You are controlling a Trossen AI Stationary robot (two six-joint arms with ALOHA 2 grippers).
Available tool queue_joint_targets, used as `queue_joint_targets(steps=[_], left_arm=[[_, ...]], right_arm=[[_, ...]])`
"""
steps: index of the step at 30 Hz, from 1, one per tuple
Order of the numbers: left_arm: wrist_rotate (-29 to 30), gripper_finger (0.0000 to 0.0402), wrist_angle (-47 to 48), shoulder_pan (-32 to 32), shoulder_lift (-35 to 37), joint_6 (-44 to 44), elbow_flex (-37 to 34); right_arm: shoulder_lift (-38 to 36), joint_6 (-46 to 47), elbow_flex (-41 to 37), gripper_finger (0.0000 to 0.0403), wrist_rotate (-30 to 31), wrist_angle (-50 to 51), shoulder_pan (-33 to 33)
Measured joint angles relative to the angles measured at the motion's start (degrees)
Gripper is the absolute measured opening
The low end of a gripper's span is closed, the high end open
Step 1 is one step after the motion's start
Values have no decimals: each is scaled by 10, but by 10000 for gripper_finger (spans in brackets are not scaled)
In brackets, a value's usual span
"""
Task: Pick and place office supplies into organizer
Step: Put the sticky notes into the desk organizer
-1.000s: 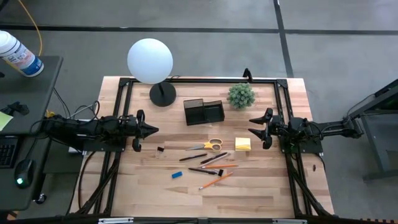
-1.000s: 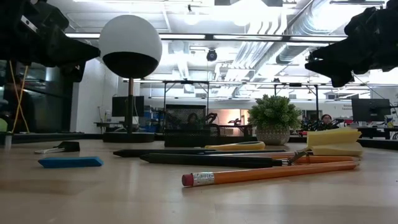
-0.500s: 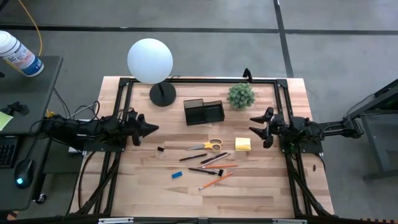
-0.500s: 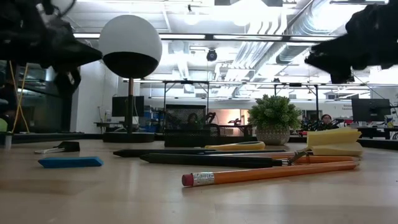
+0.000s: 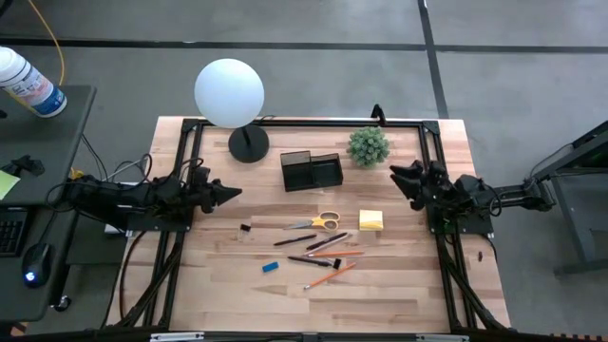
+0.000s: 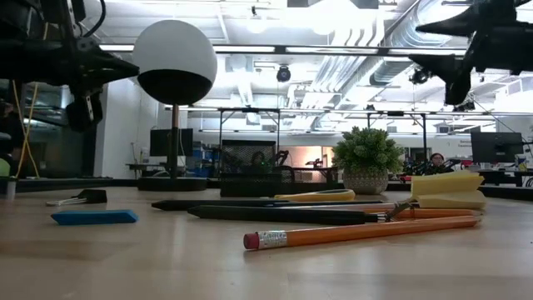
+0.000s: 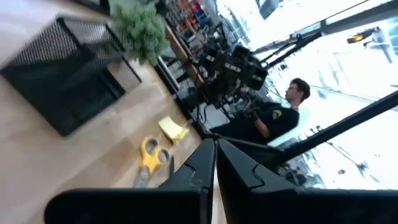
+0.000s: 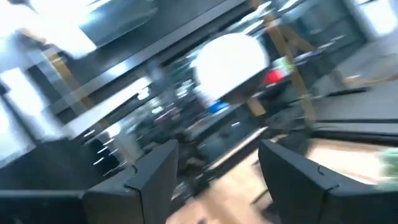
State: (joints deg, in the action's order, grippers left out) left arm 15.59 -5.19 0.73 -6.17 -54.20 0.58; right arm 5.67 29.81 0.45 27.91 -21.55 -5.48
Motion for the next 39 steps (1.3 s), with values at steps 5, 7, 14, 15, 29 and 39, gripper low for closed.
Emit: queue_joint_targets(steps=[5,7,14,15,29,39], left_arm=[[-4,8,-29,0,0,87,0],[-18,8,-34,0,0,114,0],[-47,8,-60,0,0,140,0],[-50,8,-59,0,-1,142,0],[-115,8,-63,0,-84,290,78],[-111,8,-37,0,-238,401,266]], right_arm=[[0,44,0,224,83,-7,0],[0,47,2,224,89,-5,0],[61,38,56,224,89,-21,0],[82,23,71,224,92,-19,0],[412,-44,305,199,139,36,0],[494,-11,386,168,90,44,0]])
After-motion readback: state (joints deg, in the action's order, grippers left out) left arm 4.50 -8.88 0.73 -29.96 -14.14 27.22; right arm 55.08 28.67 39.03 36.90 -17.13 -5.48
